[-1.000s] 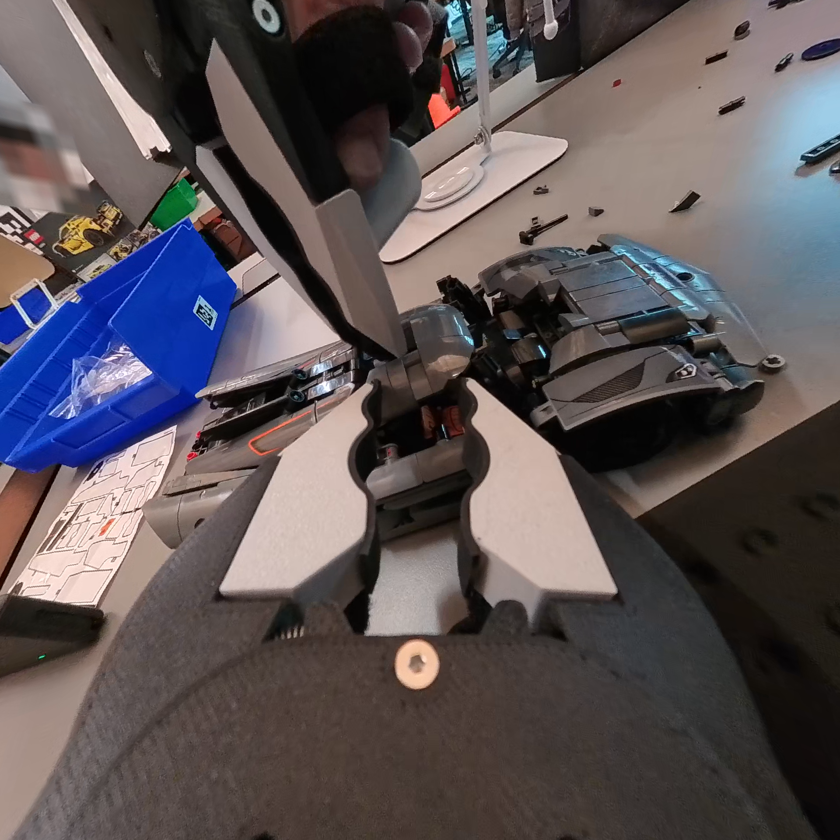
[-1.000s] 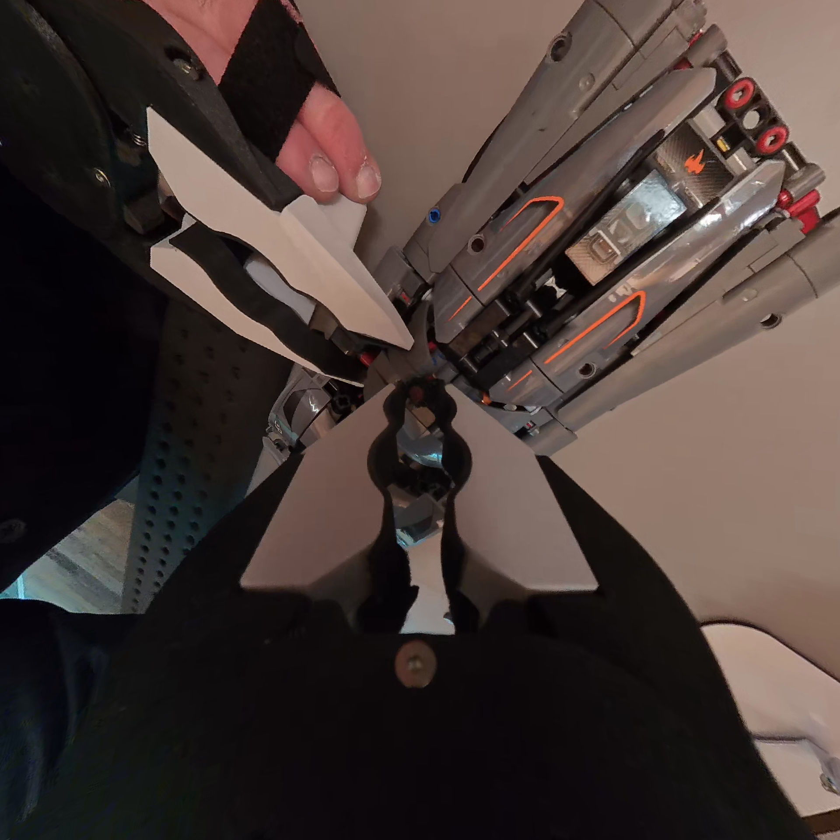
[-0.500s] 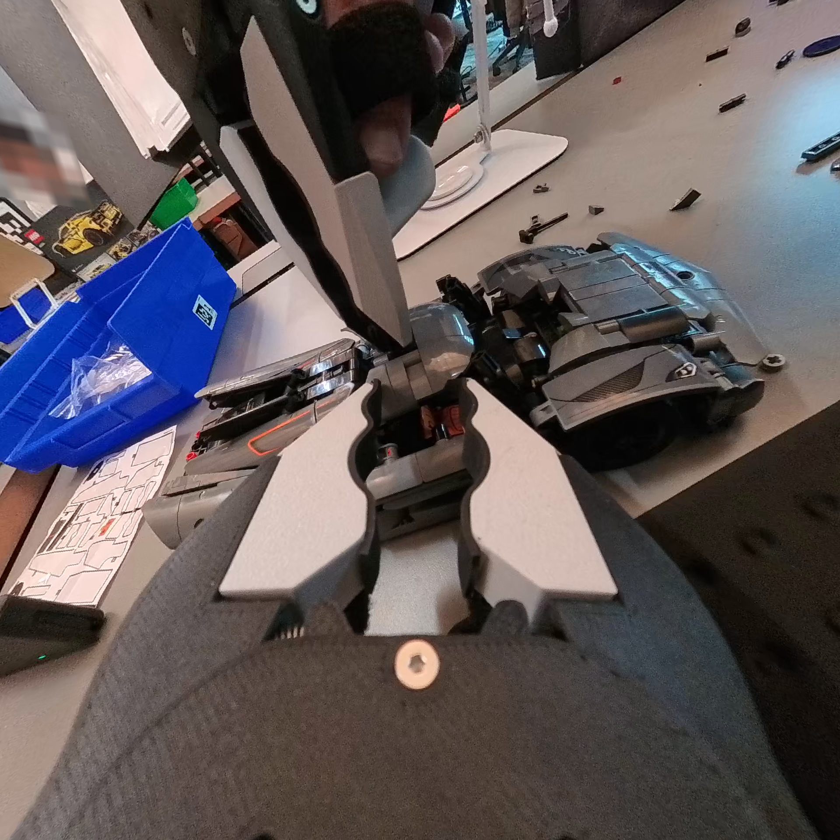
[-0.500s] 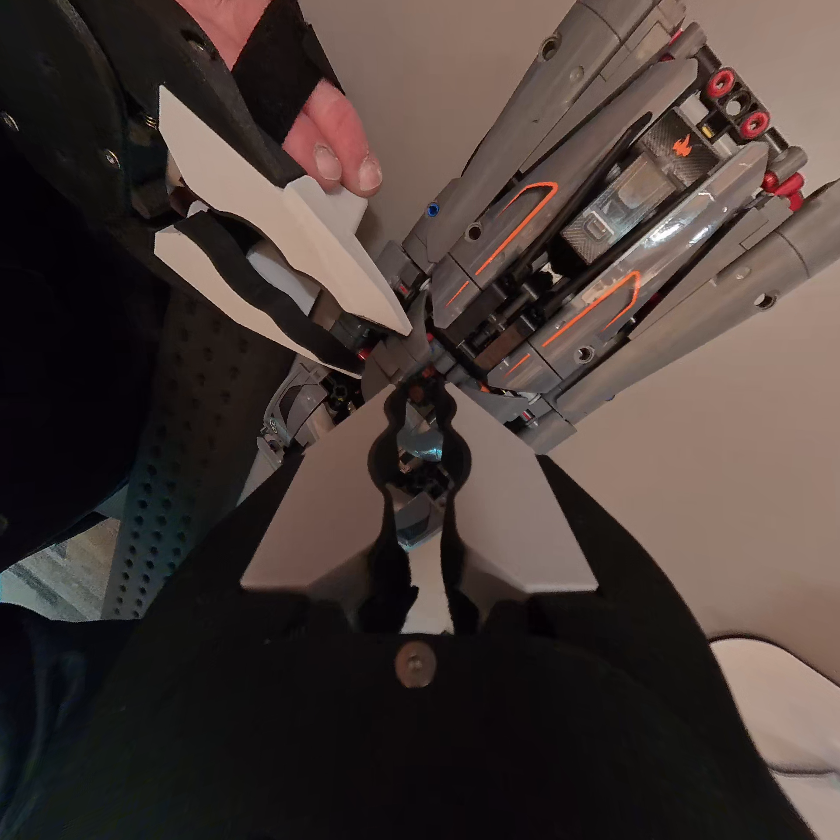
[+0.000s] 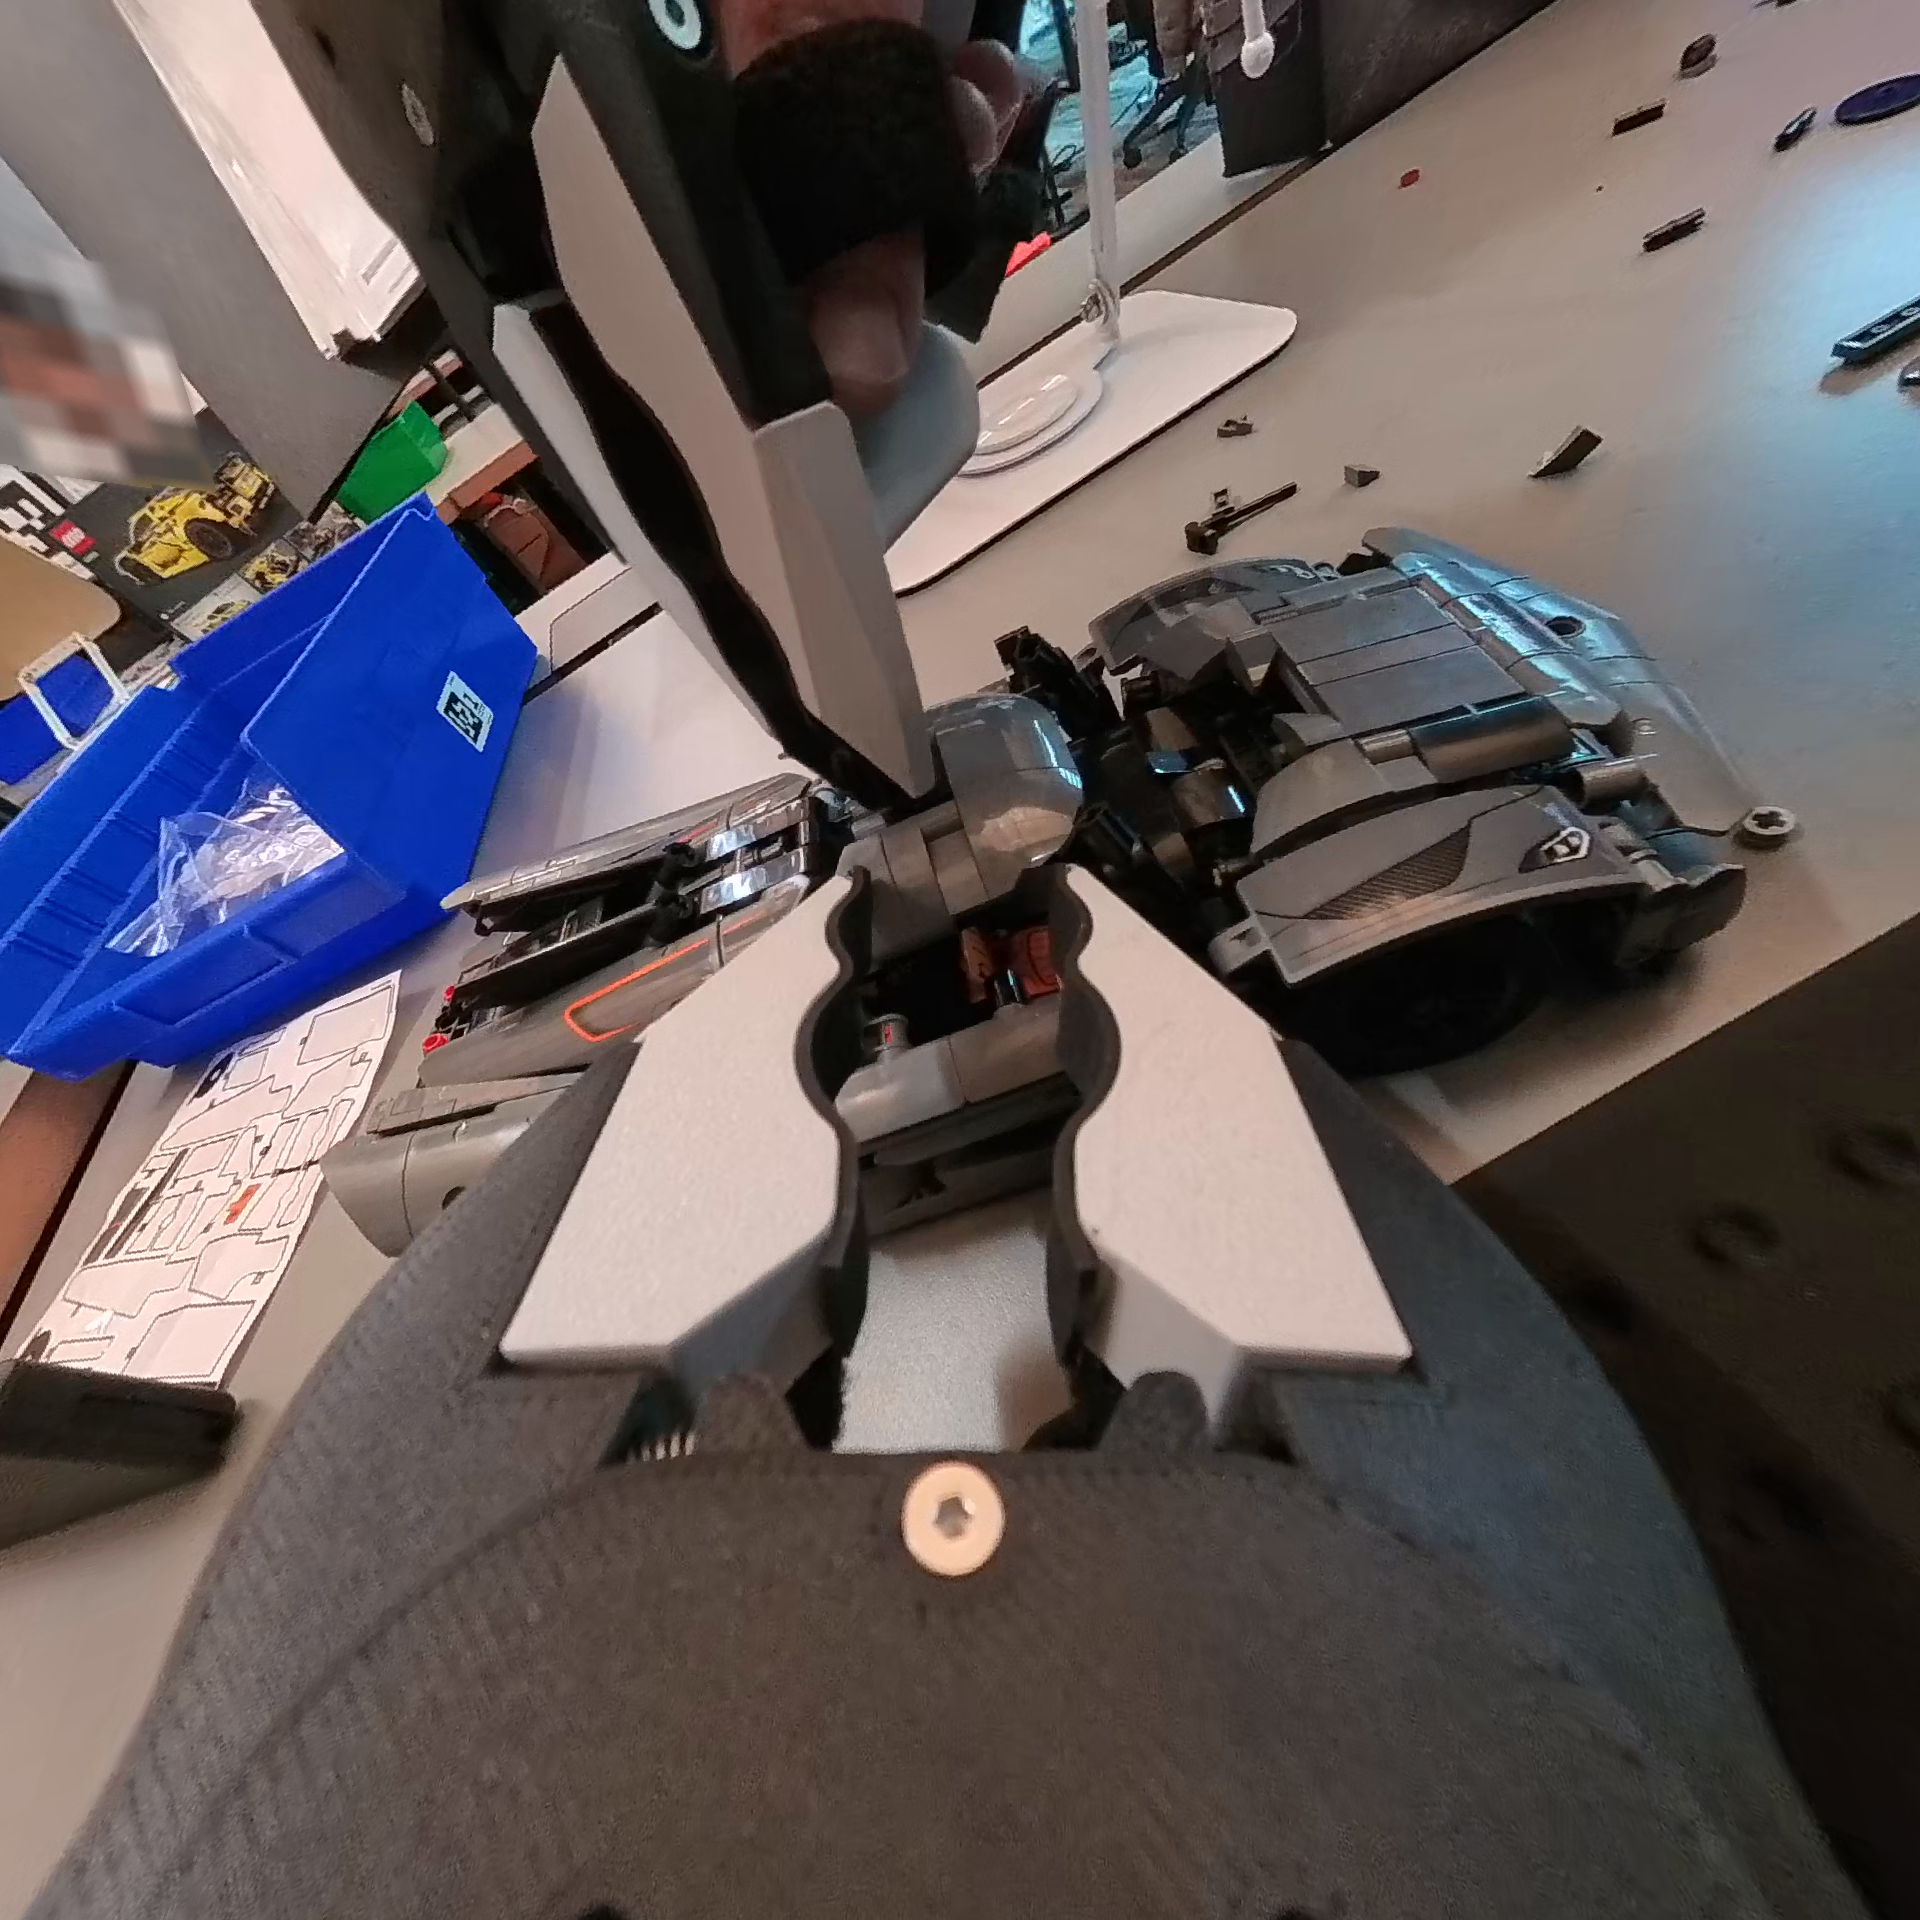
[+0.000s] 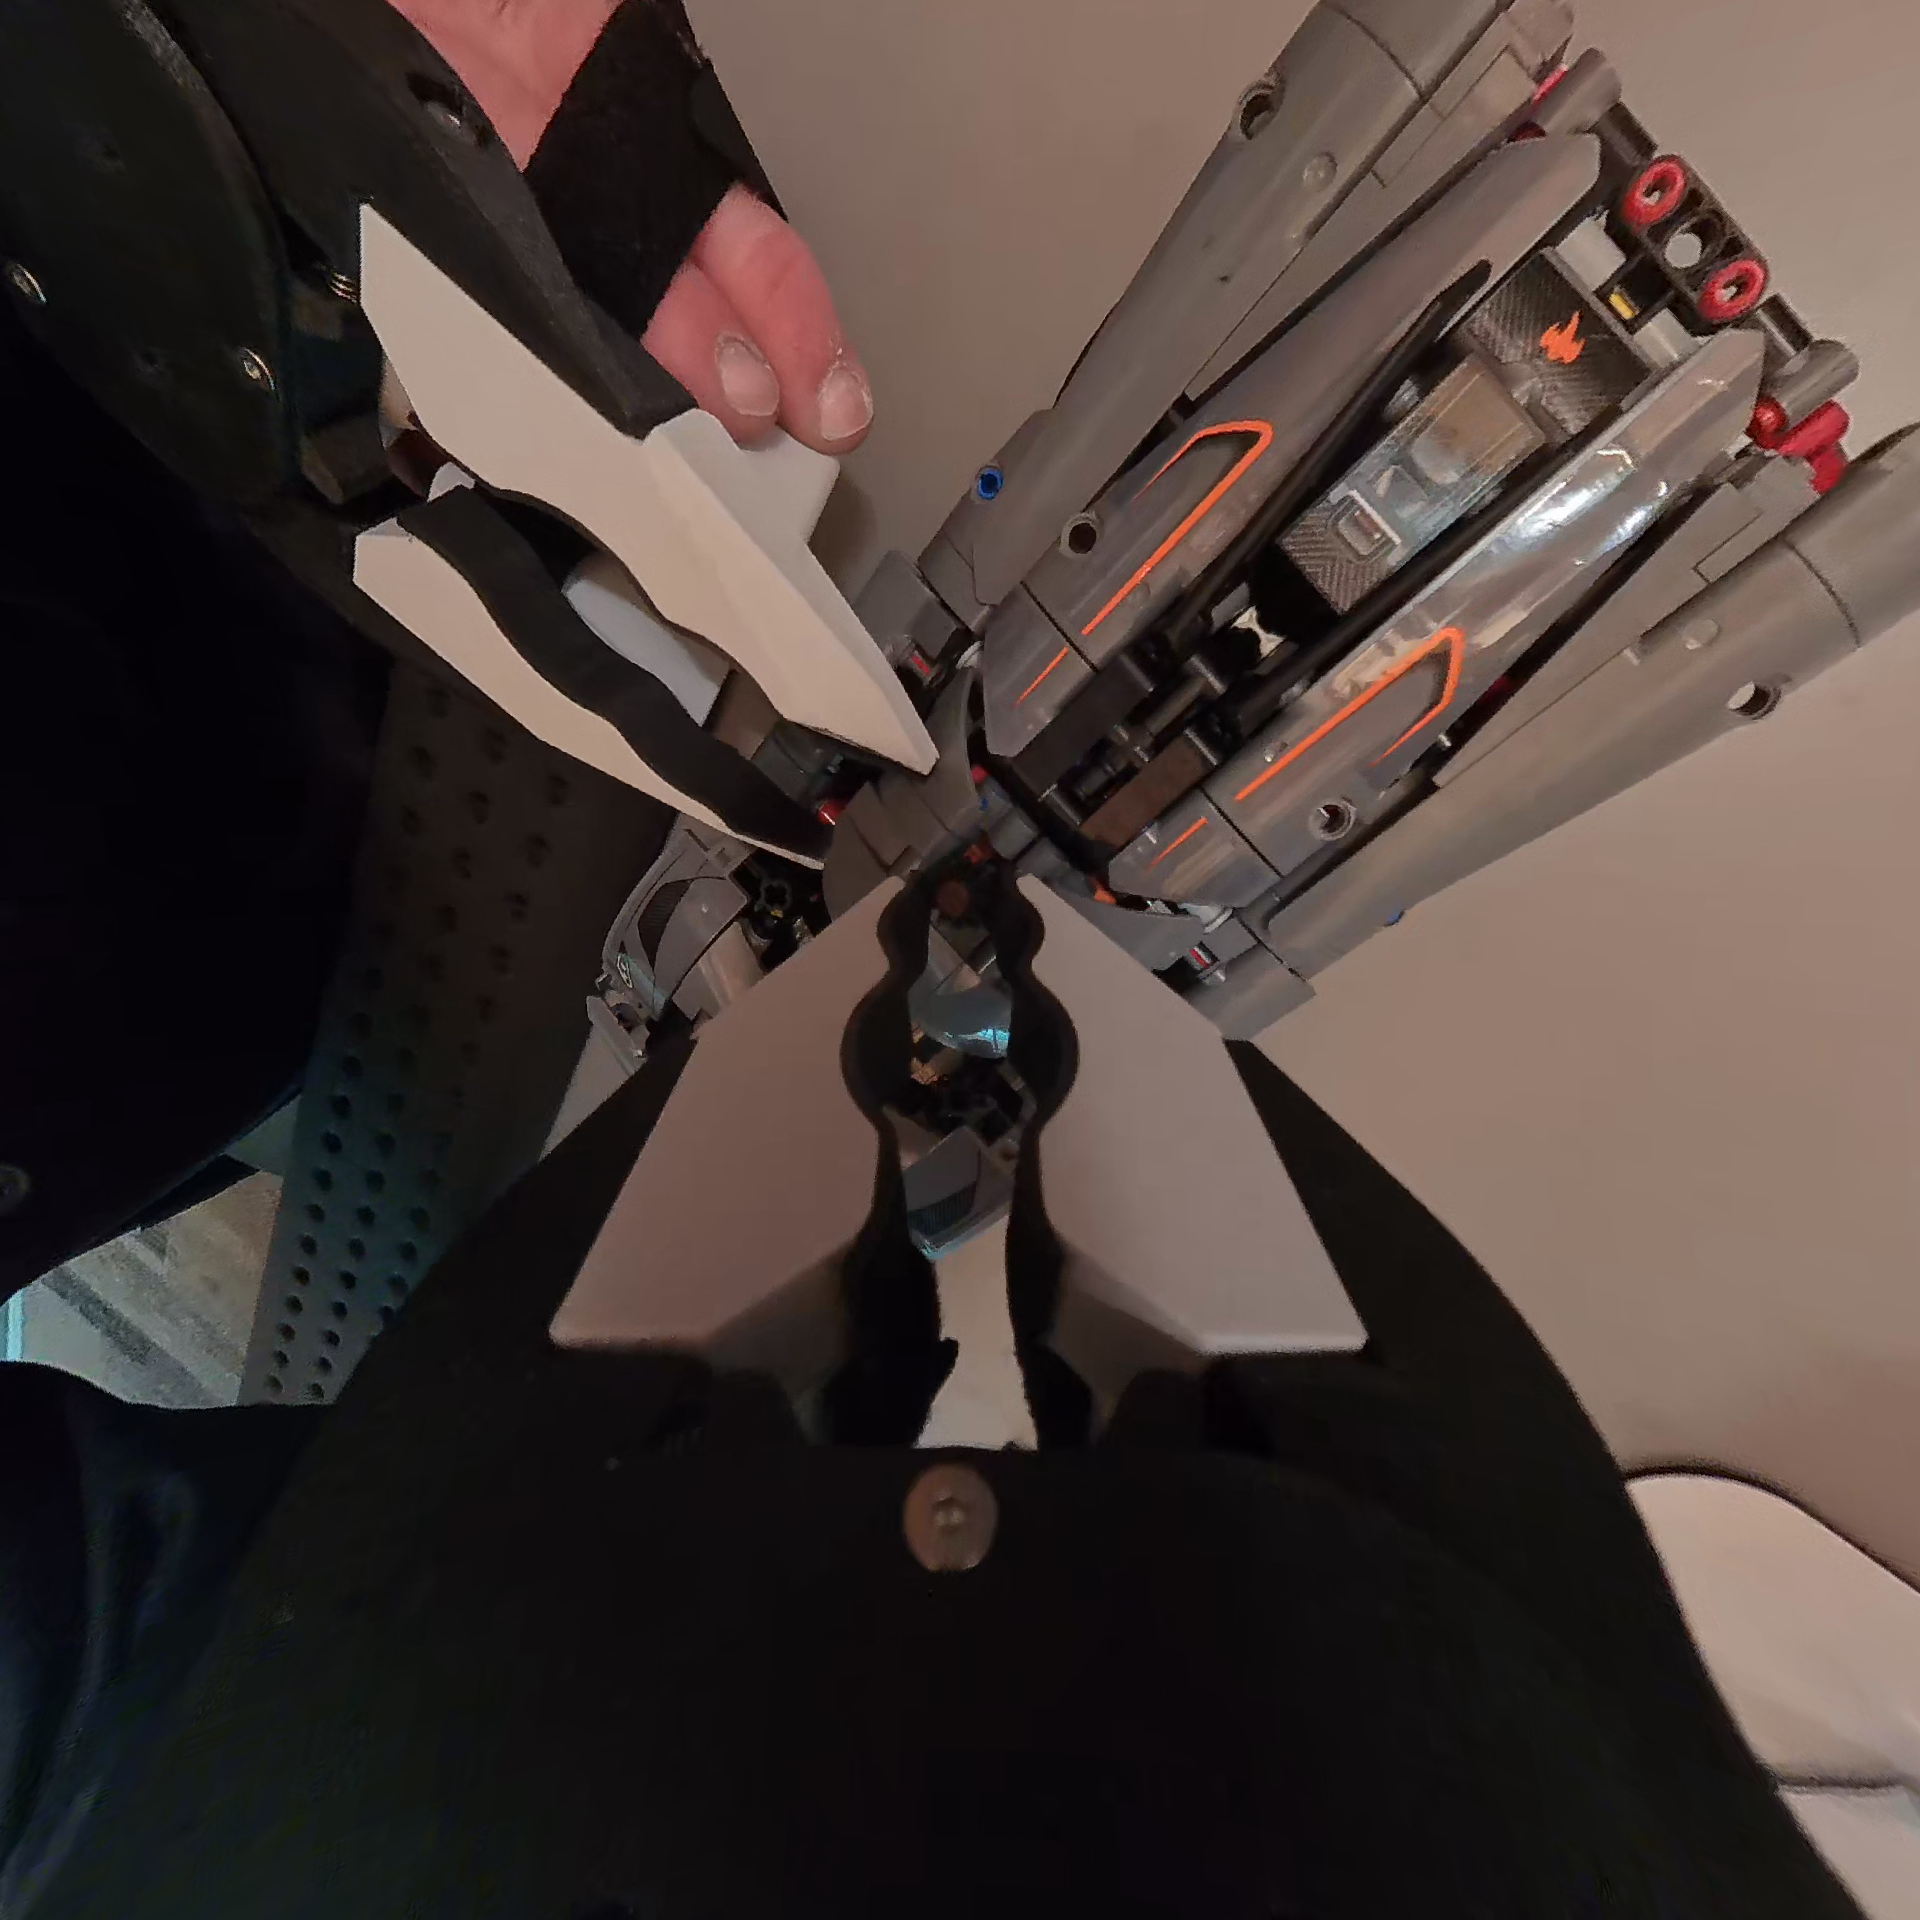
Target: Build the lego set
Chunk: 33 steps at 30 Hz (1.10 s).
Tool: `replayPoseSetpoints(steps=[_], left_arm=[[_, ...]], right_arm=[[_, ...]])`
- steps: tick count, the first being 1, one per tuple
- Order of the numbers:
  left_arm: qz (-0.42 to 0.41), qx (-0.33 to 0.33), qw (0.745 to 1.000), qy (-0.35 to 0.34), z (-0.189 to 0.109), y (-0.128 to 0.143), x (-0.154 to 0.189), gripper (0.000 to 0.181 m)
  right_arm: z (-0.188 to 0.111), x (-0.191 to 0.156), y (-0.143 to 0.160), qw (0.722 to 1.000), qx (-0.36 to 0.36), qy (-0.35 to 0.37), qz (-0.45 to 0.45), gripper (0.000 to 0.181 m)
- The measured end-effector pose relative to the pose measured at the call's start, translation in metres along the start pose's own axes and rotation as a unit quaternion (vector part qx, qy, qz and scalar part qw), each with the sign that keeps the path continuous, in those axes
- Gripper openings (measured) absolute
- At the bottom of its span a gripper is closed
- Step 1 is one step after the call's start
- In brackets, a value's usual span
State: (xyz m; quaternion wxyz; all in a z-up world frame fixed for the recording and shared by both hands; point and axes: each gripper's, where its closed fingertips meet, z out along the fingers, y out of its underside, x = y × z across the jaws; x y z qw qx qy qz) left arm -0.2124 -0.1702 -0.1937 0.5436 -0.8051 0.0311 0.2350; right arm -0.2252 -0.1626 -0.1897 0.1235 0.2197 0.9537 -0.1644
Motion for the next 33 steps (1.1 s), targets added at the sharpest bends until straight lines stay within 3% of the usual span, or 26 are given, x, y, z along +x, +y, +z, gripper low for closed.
replayPoseSetpoints(steps=[11,26,33], left_arm=[[-0.002,0.002,1.000,-0.002,0.000,-0.001,-0.001,0.032],[0.000,0.002,1.000,-0.005,-0.001,-0.001,-0.001,0.032],[0.000,0.001,1.000,-0.006,-0.001,0.000,-0.001,0.032]], right_arm=[[-0.002,0.000,-0.002,1.000,0.020,0.002,0.005,0.012],[-0.012,0.001,-0.007,0.993,0.028,0.100,-0.053,0.023],[-0.008,-0.002,-0.011,0.989,0.012,0.114,-0.090,0.010]])
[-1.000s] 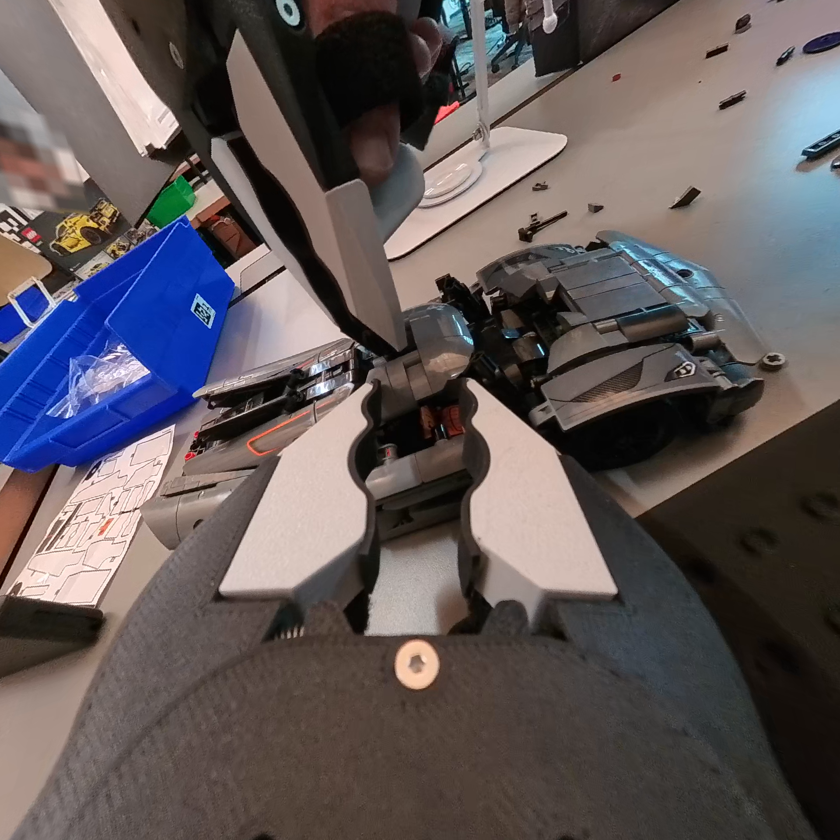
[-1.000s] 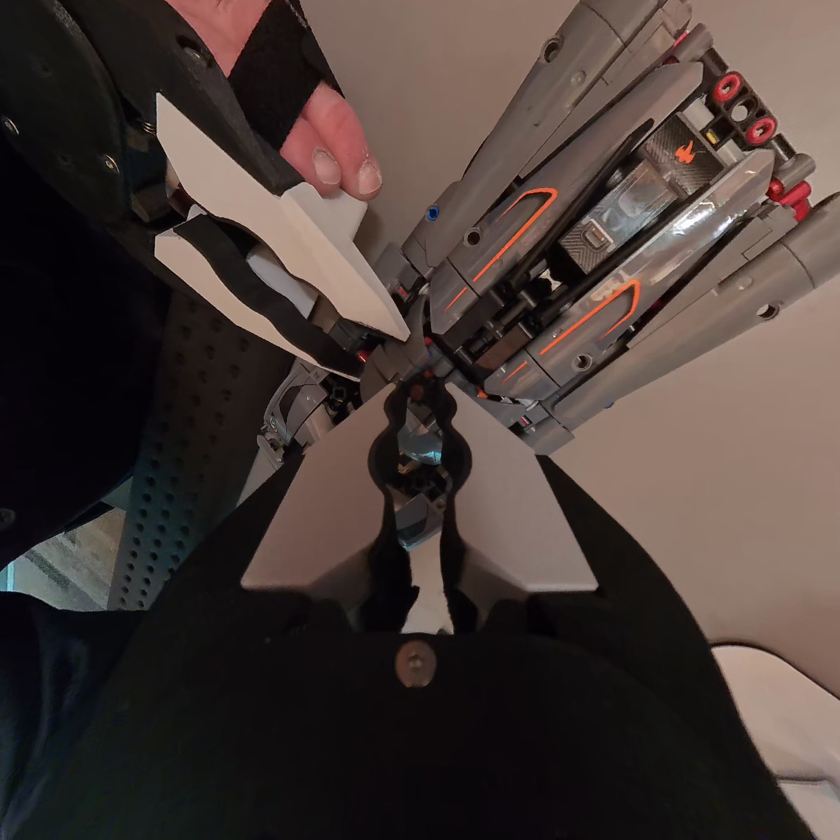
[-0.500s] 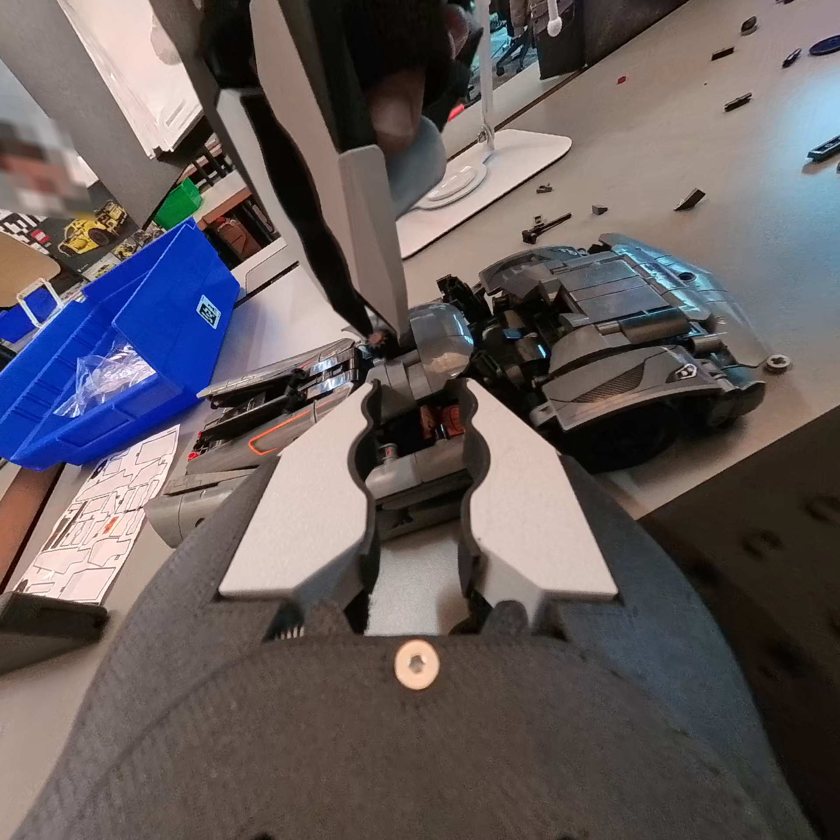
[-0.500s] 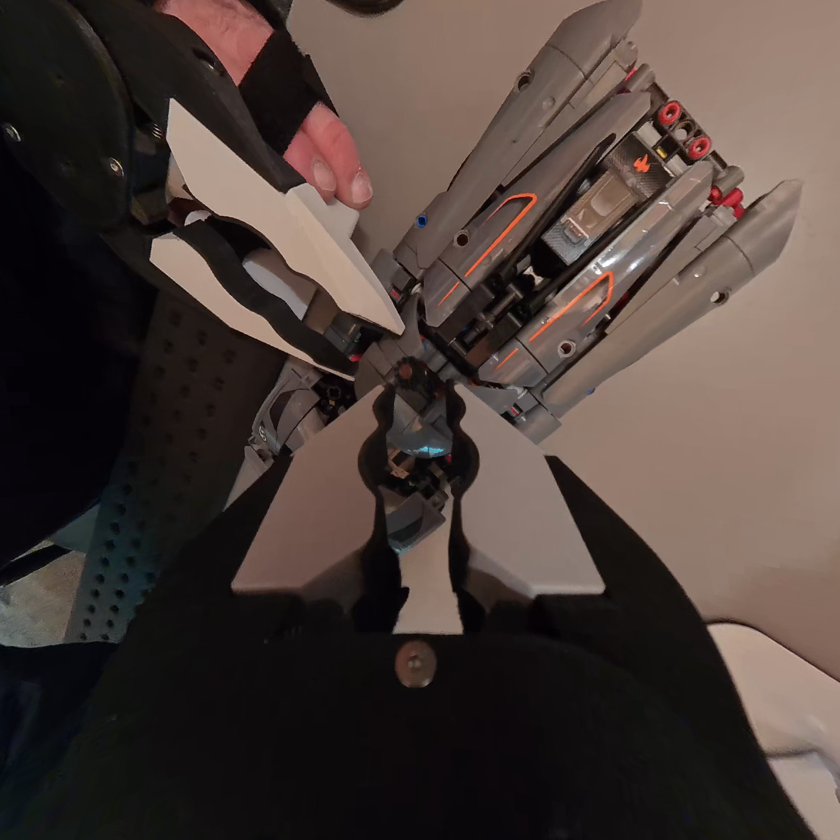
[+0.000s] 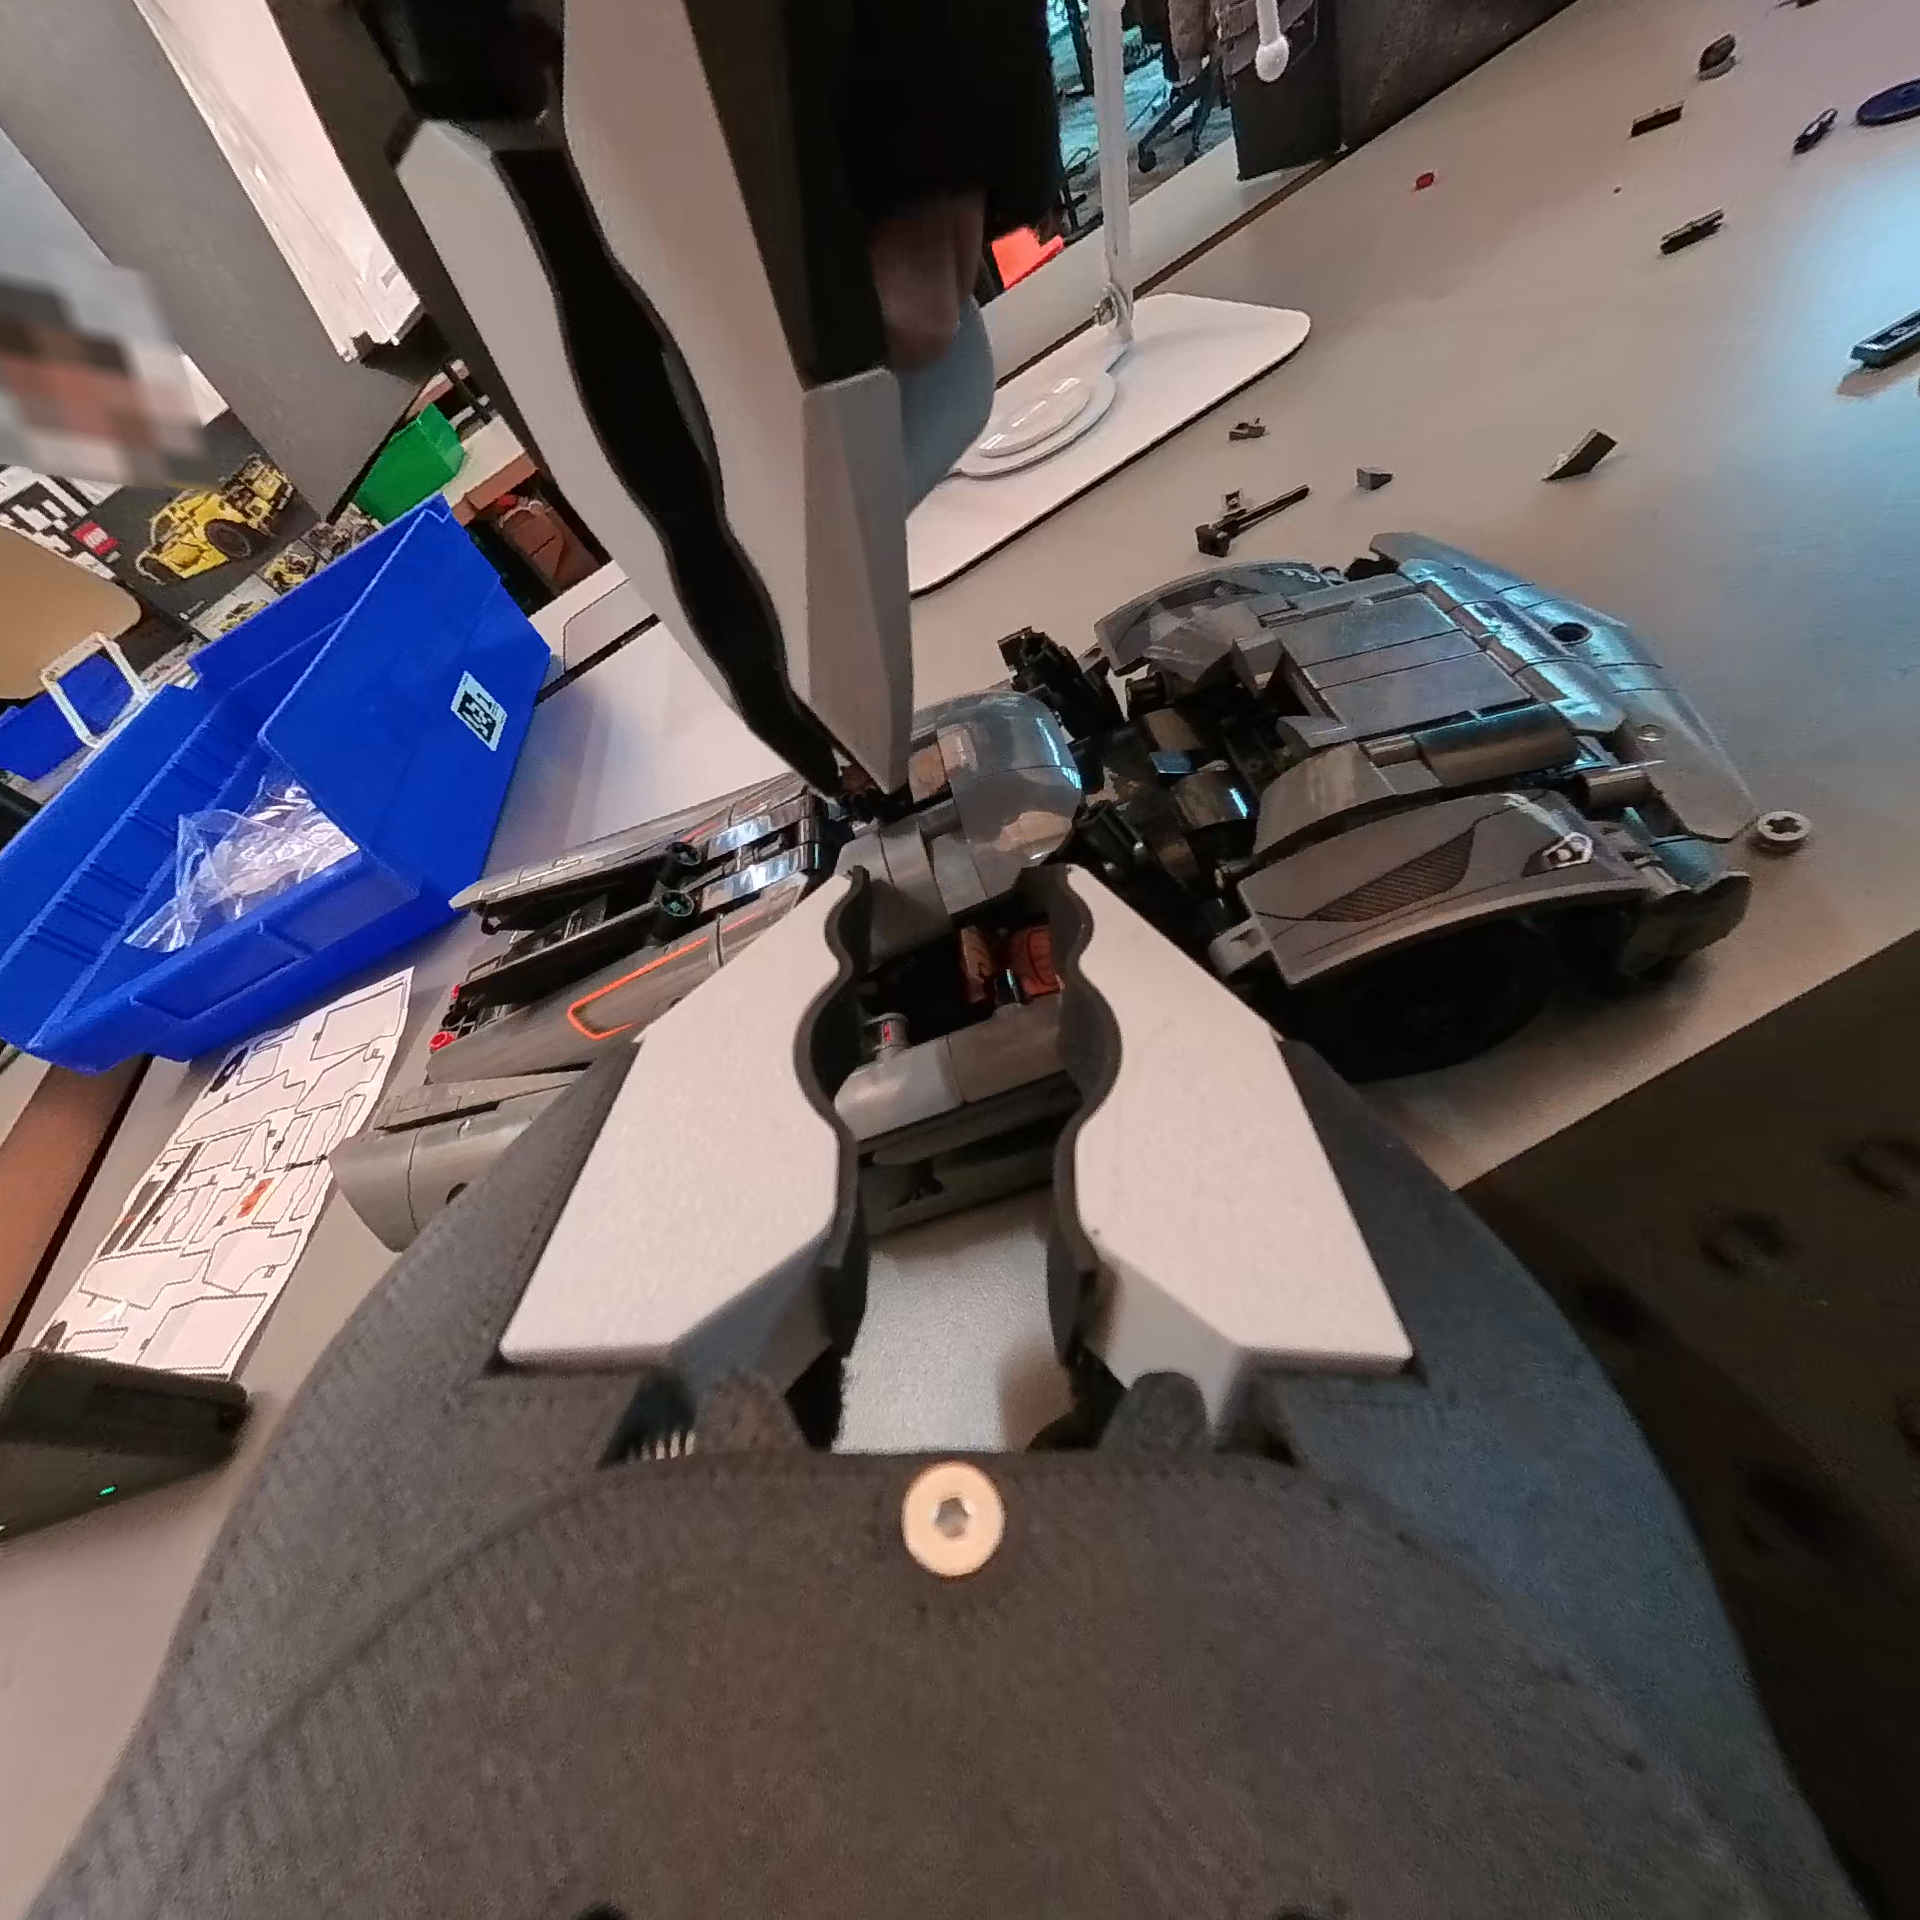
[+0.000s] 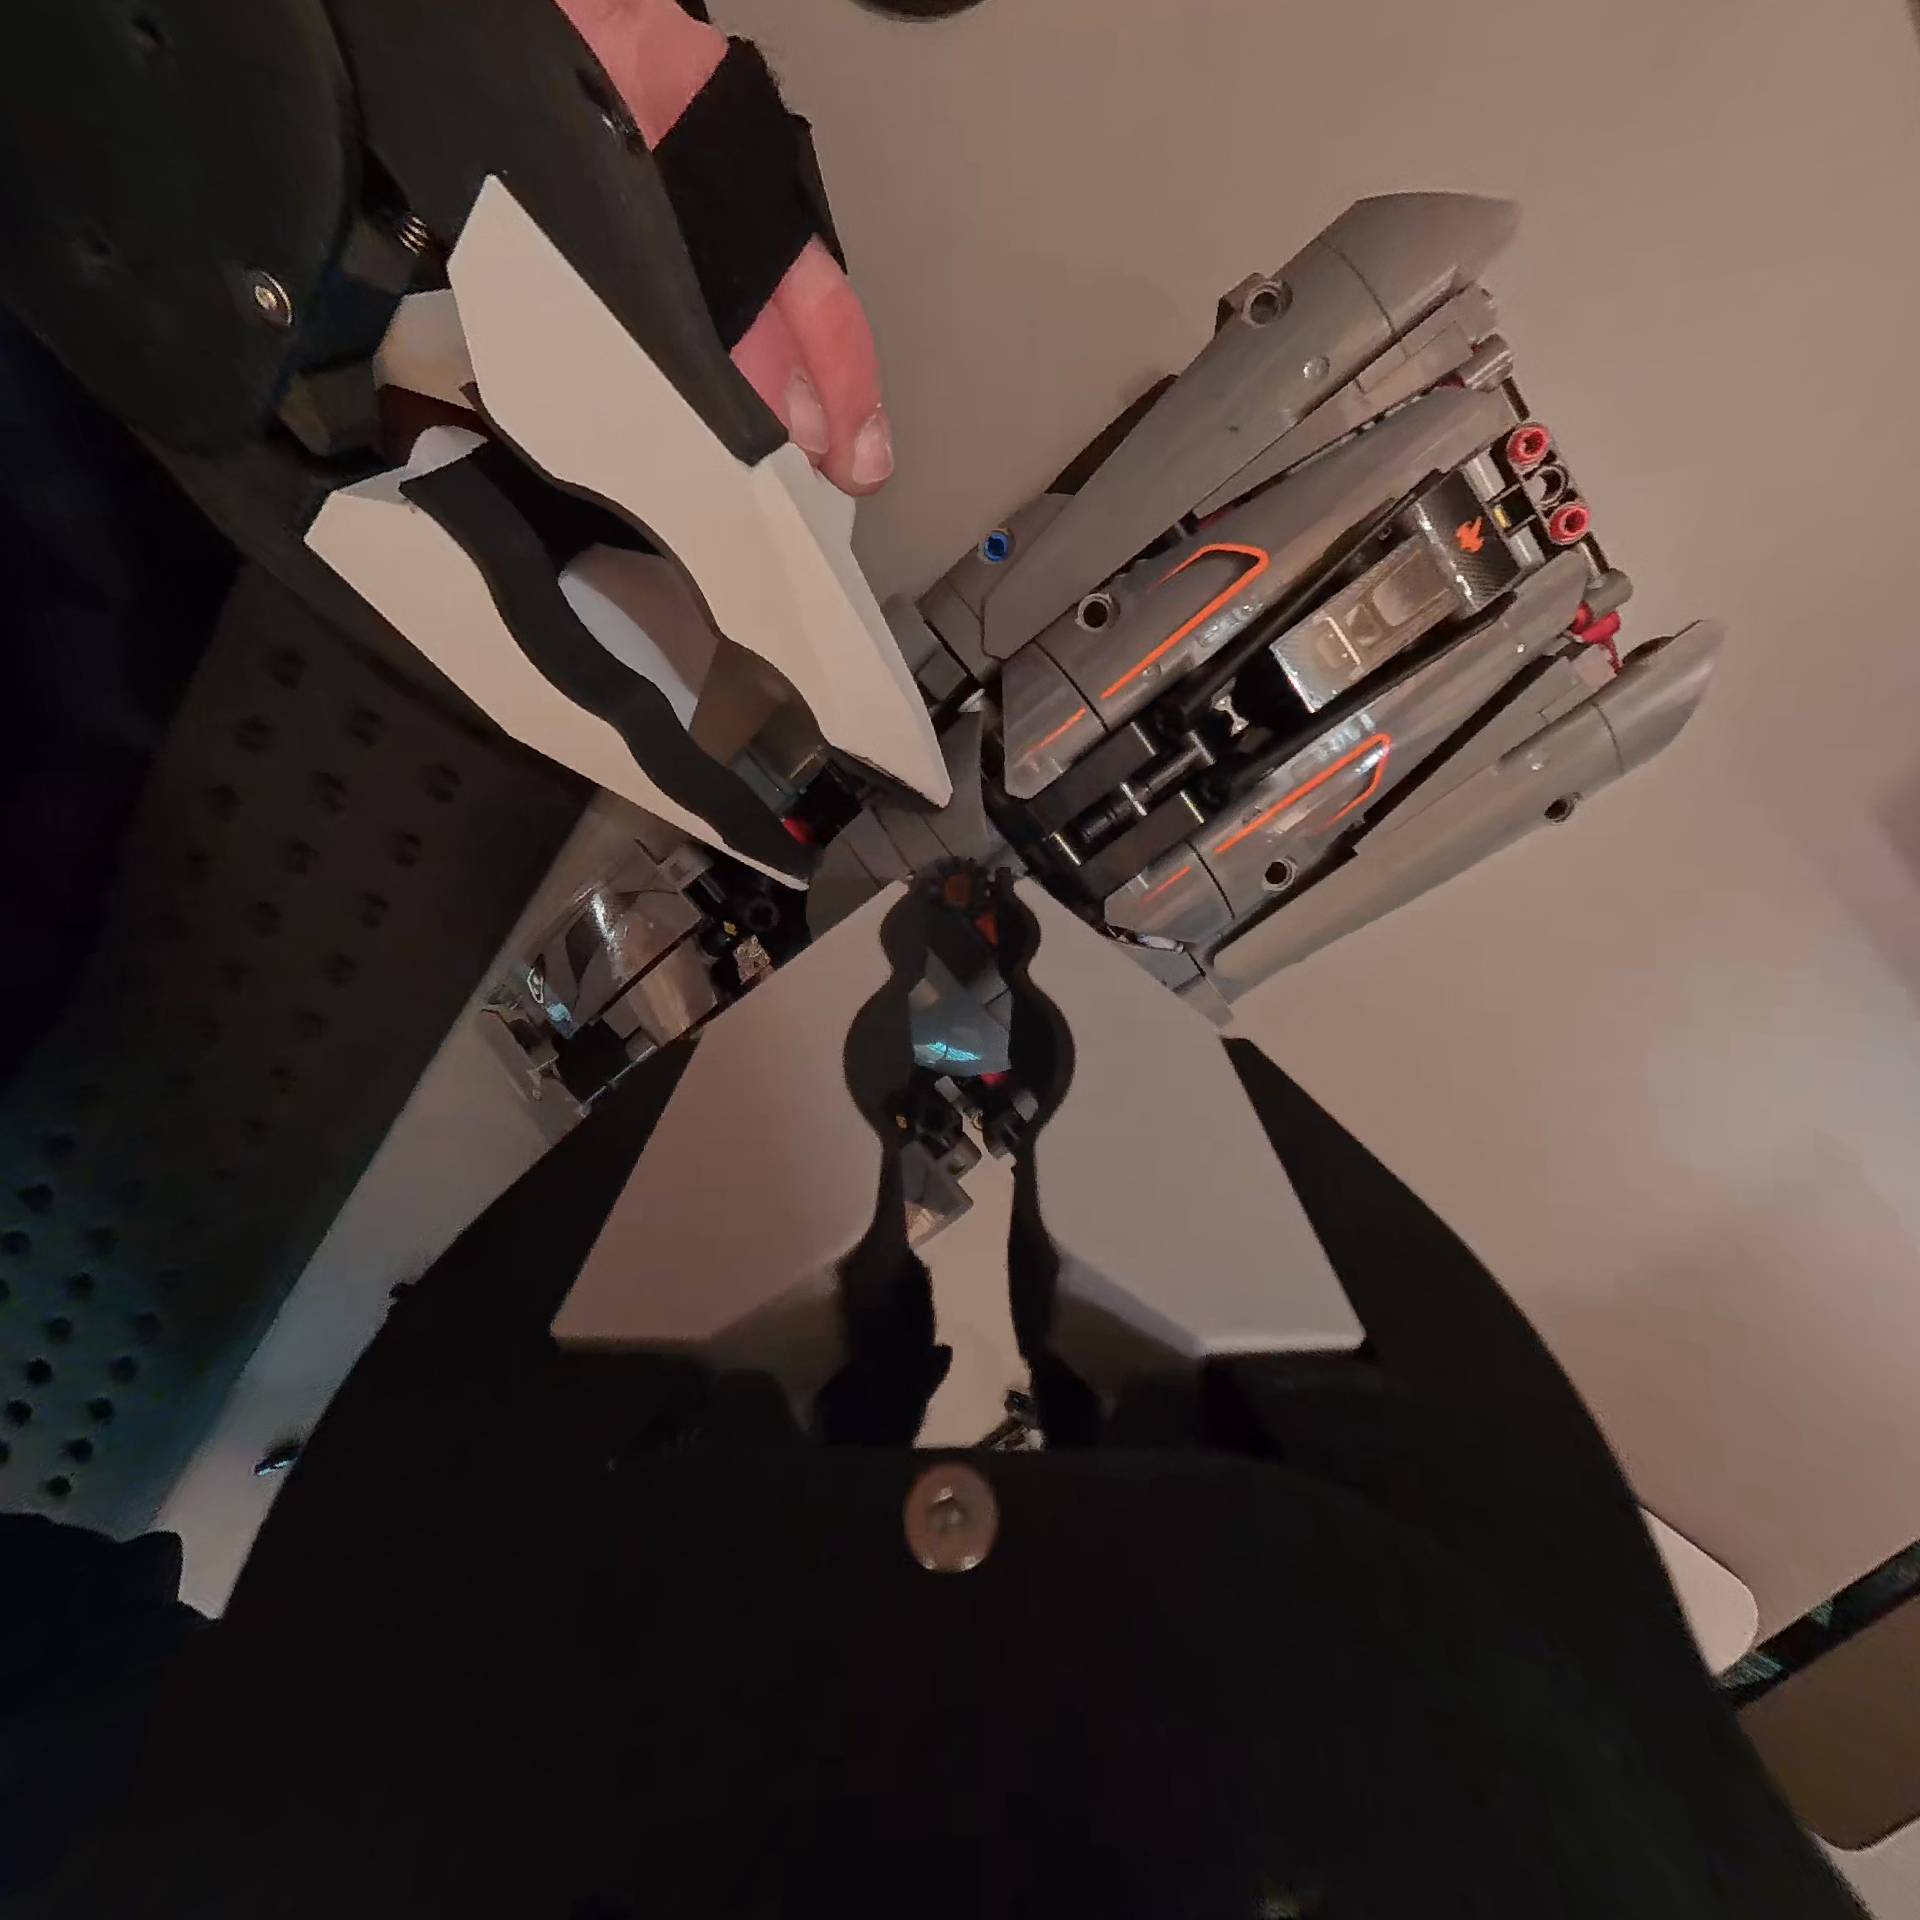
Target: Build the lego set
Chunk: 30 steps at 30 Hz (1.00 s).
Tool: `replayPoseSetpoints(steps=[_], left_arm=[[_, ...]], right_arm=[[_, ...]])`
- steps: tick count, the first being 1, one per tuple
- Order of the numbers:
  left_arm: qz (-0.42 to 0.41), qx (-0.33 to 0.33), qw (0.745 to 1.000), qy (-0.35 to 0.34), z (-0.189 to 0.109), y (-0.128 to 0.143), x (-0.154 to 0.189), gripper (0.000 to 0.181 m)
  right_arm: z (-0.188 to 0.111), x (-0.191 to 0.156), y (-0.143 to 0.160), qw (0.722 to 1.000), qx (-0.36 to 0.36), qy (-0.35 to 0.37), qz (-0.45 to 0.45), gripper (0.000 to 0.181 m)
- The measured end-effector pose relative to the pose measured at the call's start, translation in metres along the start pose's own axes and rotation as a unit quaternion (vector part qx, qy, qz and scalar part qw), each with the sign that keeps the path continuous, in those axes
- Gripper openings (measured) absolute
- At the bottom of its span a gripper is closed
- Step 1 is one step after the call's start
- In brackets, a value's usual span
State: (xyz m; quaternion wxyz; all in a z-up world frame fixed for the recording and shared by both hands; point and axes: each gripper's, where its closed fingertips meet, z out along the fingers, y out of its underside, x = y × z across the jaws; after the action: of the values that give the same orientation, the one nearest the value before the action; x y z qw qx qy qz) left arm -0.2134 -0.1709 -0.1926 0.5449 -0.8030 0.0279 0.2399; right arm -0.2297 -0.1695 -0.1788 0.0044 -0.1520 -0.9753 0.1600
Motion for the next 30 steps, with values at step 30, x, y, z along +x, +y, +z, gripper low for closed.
replayPoseSetpoints(steps=[30], left_arm=[[0.002,-0.003,1.000,0.000,0.000,0.001,0.000,0.033]], right_arm=[[-0.001,0.005,0.010,0.997,0.022,-0.008,0.068,0.008]])
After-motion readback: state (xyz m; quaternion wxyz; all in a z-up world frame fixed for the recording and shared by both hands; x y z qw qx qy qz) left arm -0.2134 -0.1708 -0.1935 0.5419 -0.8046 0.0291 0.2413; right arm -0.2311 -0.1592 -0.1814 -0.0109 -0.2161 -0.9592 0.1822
